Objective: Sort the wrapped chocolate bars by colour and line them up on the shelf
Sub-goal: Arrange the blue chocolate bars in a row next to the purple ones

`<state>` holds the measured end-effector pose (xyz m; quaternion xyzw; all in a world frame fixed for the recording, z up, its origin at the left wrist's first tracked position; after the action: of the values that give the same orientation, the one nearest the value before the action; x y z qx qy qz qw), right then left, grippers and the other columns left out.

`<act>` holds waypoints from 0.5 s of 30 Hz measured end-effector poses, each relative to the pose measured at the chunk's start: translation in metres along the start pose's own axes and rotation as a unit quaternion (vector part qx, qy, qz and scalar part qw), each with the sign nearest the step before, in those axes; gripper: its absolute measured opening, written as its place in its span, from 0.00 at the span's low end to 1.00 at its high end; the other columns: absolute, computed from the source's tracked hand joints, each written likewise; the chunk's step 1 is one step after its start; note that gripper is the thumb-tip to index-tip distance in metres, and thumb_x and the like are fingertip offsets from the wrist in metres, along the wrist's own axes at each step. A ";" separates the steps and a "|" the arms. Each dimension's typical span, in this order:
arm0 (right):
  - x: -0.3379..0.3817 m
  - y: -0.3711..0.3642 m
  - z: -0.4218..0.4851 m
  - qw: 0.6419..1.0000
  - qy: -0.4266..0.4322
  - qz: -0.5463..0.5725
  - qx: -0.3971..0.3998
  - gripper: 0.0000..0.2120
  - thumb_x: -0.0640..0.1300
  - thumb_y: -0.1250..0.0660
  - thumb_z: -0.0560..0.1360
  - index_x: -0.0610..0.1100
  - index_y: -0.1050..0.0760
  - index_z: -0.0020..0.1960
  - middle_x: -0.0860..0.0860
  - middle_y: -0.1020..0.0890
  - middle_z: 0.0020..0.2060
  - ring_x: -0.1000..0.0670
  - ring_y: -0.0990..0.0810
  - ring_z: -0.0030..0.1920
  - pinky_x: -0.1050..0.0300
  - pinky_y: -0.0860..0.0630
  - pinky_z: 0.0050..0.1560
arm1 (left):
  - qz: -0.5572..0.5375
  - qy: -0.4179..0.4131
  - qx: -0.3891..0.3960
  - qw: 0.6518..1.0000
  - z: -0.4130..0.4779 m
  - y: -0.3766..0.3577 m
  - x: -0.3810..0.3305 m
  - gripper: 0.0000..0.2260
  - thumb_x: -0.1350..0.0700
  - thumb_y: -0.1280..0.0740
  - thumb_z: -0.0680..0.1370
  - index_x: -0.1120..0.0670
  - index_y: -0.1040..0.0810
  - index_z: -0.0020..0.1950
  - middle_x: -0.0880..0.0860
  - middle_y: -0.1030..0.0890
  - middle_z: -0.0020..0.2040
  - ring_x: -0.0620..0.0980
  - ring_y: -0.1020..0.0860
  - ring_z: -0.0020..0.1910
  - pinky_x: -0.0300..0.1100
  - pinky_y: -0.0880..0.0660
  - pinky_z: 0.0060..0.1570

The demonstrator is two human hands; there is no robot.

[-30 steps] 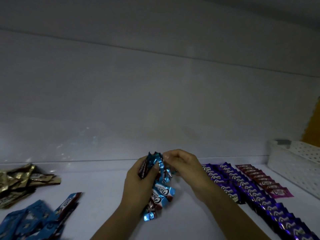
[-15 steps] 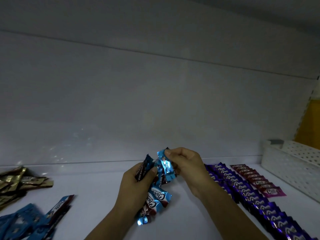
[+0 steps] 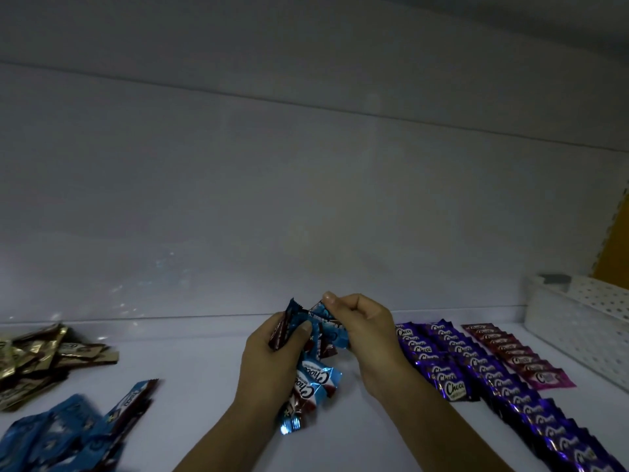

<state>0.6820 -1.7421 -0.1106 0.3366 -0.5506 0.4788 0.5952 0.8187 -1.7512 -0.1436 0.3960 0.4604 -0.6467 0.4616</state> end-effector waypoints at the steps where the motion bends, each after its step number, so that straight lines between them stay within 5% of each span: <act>1: 0.000 0.002 0.001 1.000 -0.004 0.007 -0.011 0.10 0.45 0.28 0.72 0.39 0.22 0.40 0.38 0.18 0.41 0.41 0.20 0.45 0.41 0.23 0.56 | 0.002 -0.001 -0.005 1.000 0.000 0.000 0.001 0.08 0.58 0.33 0.78 0.47 0.16 0.46 0.55 0.15 0.43 0.57 0.16 0.43 0.58 0.21 0.49; 7: -0.004 0.010 0.004 0.998 -0.033 0.046 -0.039 0.09 0.45 0.28 0.72 0.39 0.23 0.40 0.41 0.20 0.39 0.43 0.21 0.43 0.40 0.24 0.54 | -0.004 0.011 -0.038 0.999 0.000 0.003 0.003 0.08 0.59 0.33 0.78 0.49 0.15 0.44 0.57 0.15 0.41 0.60 0.16 0.41 0.62 0.20 0.46; 11: 0.001 0.012 0.004 0.996 0.016 0.033 -0.085 0.08 0.44 0.30 0.74 0.41 0.25 0.41 0.47 0.20 0.33 0.54 0.20 0.31 0.56 0.23 0.35 | -0.022 0.028 -0.029 0.999 0.000 0.003 0.003 0.05 0.57 0.32 0.77 0.52 0.16 0.45 0.57 0.15 0.41 0.58 0.16 0.41 0.54 0.19 0.44; 15: 0.008 -0.003 -0.011 0.979 0.142 -0.083 -0.119 0.06 0.45 0.30 0.74 0.45 0.25 0.40 0.52 0.20 0.35 0.59 0.22 0.35 0.69 0.27 0.36 | -0.014 0.029 -0.008 0.999 -0.002 -0.001 0.000 0.06 0.55 0.31 0.75 0.56 0.19 0.50 0.56 0.15 0.41 0.57 0.16 0.40 0.50 0.19 0.42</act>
<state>0.6880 -1.7315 -0.1046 0.2363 -0.4836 0.4014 0.7411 0.8178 -1.7492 -0.1440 0.4047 0.4844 -0.6372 0.4423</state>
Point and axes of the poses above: each hand's wrist, its own z-axis towards the middle knuckle, its own y-axis out of the back of the hand, x = y × z, the point moved 6 cm from there along z, towards the middle knuckle
